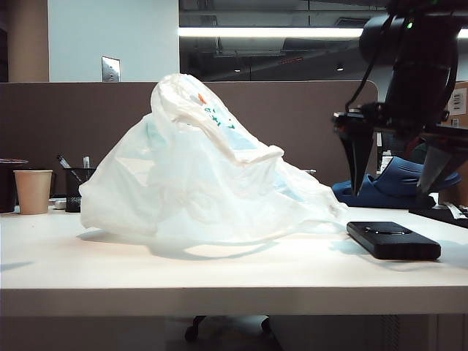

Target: Put the power bank into the bag.

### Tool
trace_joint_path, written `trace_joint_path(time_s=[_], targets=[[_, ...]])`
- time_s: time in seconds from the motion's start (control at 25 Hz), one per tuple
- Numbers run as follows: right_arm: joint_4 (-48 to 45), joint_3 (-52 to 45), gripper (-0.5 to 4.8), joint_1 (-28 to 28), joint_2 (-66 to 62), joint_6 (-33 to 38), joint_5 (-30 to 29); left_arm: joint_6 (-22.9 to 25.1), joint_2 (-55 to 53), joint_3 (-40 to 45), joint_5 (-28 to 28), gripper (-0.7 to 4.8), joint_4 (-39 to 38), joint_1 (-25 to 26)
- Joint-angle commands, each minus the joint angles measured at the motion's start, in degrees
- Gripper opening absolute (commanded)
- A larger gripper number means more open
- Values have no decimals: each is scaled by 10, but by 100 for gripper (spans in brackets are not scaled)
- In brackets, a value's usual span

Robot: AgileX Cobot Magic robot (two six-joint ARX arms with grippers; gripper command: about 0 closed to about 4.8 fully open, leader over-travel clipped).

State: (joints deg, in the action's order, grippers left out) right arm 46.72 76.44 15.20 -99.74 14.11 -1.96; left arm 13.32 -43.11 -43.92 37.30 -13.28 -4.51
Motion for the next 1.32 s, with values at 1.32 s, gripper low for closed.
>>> trace_joint_path(time_s=[1.32], targets=[[-68, 0, 479, 2, -89, 57, 35, 2, 1, -2, 0, -6, 5, 0]])
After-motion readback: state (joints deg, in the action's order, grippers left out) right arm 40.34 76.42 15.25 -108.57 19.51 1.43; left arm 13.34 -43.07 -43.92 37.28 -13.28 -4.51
